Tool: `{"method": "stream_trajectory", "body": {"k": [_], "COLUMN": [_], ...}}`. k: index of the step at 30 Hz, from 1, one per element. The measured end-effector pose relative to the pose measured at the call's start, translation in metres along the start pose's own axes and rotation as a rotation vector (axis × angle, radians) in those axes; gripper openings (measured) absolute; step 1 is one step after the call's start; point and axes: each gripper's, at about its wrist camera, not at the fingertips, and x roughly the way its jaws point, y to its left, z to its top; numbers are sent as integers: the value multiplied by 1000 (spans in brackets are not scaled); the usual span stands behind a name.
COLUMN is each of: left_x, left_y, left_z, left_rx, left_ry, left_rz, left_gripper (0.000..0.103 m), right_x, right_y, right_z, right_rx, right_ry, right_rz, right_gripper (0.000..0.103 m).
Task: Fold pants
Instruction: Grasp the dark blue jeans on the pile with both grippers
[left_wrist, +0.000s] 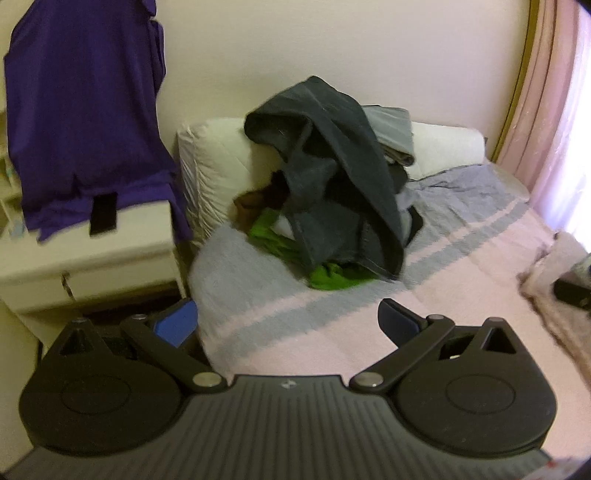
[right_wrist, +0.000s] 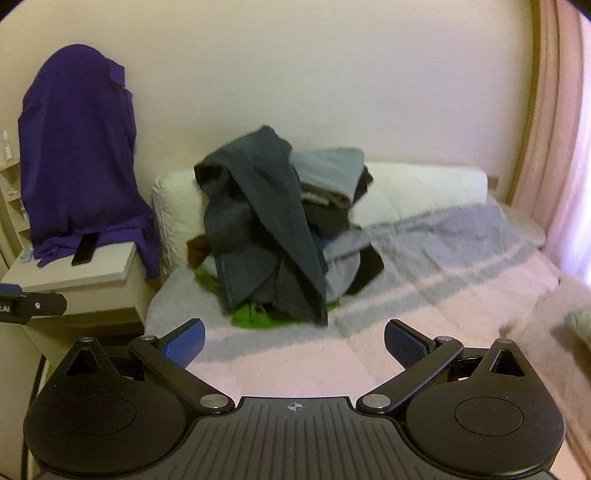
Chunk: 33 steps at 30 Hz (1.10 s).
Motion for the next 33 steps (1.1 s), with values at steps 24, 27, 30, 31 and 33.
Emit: {"method": "stream_trajectory", "body": {"k": [24,27,30,31,33], "left_x": [442,467,482,484,484], "left_y": [105,99,98,99,99], "left_z": [262,267,269,271,276], "left_rx": [557,659,722,728,751], "left_ry": [-231,-234,-238,-240,-249], "left_rz": [-144,-174,-188,-194,-183], "left_gripper": [96,93,85,77,54], "right_x": [398,438,463,470,475], "right_y": [65,70,72,71,69], "right_z": [182,192,192,191,191], "right_rx": [-371,-427,-497,-512,-523], "right_ry": [5,31,59,65,75], "right_rz": [-78,-66,-69,-70,-56], "right_gripper": [79,74,66,64,41]}}
